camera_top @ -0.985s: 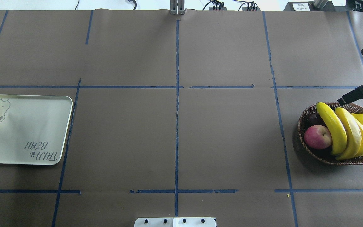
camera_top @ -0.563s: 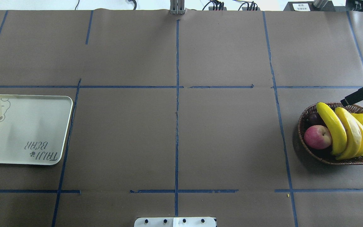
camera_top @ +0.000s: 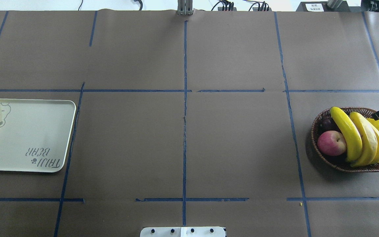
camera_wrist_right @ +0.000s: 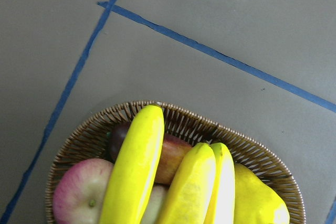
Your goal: Transfer all bananas from basket to plate
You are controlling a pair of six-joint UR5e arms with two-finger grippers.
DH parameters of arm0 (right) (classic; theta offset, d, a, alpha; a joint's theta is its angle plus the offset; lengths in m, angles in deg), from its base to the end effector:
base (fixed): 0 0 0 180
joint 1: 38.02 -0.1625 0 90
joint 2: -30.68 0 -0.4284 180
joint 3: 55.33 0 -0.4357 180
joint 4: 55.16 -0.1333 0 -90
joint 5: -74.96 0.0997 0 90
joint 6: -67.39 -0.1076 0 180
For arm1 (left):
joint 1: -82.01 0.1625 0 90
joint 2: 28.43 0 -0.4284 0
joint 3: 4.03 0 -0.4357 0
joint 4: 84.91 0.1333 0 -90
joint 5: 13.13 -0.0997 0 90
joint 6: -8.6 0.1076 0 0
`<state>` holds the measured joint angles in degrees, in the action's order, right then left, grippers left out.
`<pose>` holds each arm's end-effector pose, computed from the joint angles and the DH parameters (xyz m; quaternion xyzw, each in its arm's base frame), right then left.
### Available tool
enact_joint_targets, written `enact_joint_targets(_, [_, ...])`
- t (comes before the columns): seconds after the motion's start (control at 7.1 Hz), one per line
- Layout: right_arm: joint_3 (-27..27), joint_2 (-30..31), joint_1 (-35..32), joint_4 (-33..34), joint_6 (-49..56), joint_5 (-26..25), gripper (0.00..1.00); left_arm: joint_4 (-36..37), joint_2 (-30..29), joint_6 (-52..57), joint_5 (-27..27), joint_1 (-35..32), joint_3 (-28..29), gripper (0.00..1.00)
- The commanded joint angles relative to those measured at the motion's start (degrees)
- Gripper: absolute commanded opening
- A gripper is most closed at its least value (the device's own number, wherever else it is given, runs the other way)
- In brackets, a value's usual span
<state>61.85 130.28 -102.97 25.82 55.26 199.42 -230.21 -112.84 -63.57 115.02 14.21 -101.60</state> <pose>-0.1346 -0.4590 0.4880 0.1164 -0.3433 -0.1723 0.9159 0.1341 -0.5056 0.5357 0.0975 0.5272 -0.2084 0.8180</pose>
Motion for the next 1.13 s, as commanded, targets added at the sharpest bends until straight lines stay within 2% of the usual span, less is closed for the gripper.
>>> enact_joint_targets(0.0, [0.5,0.16,3.91,-3.44,-8.91,-1.06,0.99,-1.12,-0.4,-1.05,0.09,1.26,-0.17,1.0])
enact_joint_targets(0.28, [2.86,0.15,11.91,-4.25,-17.73,-7.18,0.97,-1.83,-0.41,-1.04,0.0,2.5,-0.17,1.0])
enact_joint_targets(0.84, [2.35,1.3,18.53,-3.9,-17.41,-10.82,0.78,-2.0,-0.41,-1.13,0.17,2.41,-0.25,1.0])
enact_joint_targets(0.99, [2.35,1.3,18.89,-3.81,-17.32,-10.82,0.76,-2.0,-0.41,-1.13,0.09,2.5,-0.25,1.0])
